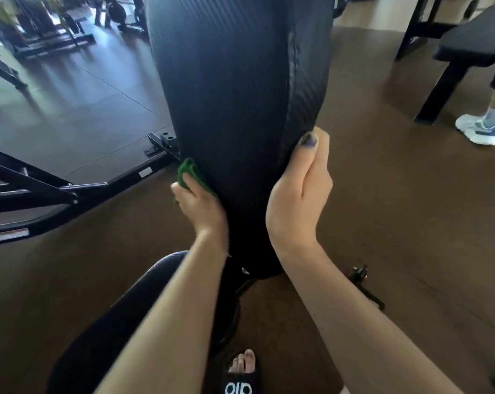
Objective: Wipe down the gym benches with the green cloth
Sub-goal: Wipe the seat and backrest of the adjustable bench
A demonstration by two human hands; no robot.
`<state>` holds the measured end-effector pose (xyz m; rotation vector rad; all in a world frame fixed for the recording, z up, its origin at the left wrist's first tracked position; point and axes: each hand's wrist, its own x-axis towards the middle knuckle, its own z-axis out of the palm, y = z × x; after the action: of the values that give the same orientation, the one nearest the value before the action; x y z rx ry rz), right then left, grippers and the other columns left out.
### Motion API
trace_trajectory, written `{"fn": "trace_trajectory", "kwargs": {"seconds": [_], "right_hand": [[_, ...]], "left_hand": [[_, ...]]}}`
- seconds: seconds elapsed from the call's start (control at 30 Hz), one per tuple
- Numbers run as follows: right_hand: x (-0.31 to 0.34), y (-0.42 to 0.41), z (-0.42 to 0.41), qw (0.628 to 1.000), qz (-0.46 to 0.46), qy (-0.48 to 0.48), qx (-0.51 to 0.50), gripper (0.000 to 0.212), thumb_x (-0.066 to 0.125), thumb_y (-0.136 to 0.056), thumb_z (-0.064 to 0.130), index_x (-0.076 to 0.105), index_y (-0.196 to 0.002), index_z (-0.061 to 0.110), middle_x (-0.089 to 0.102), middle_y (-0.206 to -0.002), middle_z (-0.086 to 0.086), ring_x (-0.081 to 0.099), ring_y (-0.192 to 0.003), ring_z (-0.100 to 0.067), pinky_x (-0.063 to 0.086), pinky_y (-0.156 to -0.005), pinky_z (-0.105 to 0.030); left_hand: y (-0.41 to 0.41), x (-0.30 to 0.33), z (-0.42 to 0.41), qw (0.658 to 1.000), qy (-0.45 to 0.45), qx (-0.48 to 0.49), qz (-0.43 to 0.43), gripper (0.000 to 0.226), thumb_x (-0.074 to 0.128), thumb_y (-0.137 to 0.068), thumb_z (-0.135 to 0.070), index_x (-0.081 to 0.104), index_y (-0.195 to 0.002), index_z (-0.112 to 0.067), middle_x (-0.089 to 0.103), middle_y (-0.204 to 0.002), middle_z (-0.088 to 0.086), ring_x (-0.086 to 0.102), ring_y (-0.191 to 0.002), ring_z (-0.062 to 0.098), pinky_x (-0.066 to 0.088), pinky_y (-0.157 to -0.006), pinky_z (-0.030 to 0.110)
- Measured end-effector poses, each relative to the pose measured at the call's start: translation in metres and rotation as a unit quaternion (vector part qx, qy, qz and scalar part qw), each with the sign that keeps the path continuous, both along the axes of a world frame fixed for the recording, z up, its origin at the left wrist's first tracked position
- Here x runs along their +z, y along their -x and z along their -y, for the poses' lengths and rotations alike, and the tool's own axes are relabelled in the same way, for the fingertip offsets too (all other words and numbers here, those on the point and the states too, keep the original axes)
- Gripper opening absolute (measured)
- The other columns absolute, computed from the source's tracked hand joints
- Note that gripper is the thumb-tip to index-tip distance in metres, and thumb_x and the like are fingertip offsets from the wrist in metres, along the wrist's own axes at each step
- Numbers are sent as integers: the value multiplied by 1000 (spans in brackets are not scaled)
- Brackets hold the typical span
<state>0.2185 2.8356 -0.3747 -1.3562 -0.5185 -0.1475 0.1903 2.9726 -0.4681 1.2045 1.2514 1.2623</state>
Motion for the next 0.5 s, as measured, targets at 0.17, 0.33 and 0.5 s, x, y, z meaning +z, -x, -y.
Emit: {"fn": "trace_trajectory", "kwargs": {"seconds": [0.17,0.33,0.5], "right_hand": [[-3,-4,-5,1000,19,-5,-10,30,25,-111,27,35,-82,29,41,-64,19,36,-57,-2,29,-57,-17],[-7,-3,-5,1000,26,-3,-17,31,26,-111,27,35,-81,29,43,-63,21,37,-56,-1,30,-57,-19],[-9,-6,-5,999,26,-19,-19,33,27,-111,23,36,-80,26,44,-63,22,38,-57,1,32,-58,-17]], "left_hand": [[4,-11,-18,995,100,-19,-6,33,32,-109,-51,44,-105,-20,58,-103,0,59,-107,29,48,-102,47],[15,-44,113,991,134,-23,20,34,36,-110,-45,52,-99,-17,66,-107,9,65,-100,29,52,-96,55],[14,-30,123,982,178,-36,54,33,37,-110,-42,51,-93,-17,63,-98,7,63,-88,24,49,-74,37]]}}
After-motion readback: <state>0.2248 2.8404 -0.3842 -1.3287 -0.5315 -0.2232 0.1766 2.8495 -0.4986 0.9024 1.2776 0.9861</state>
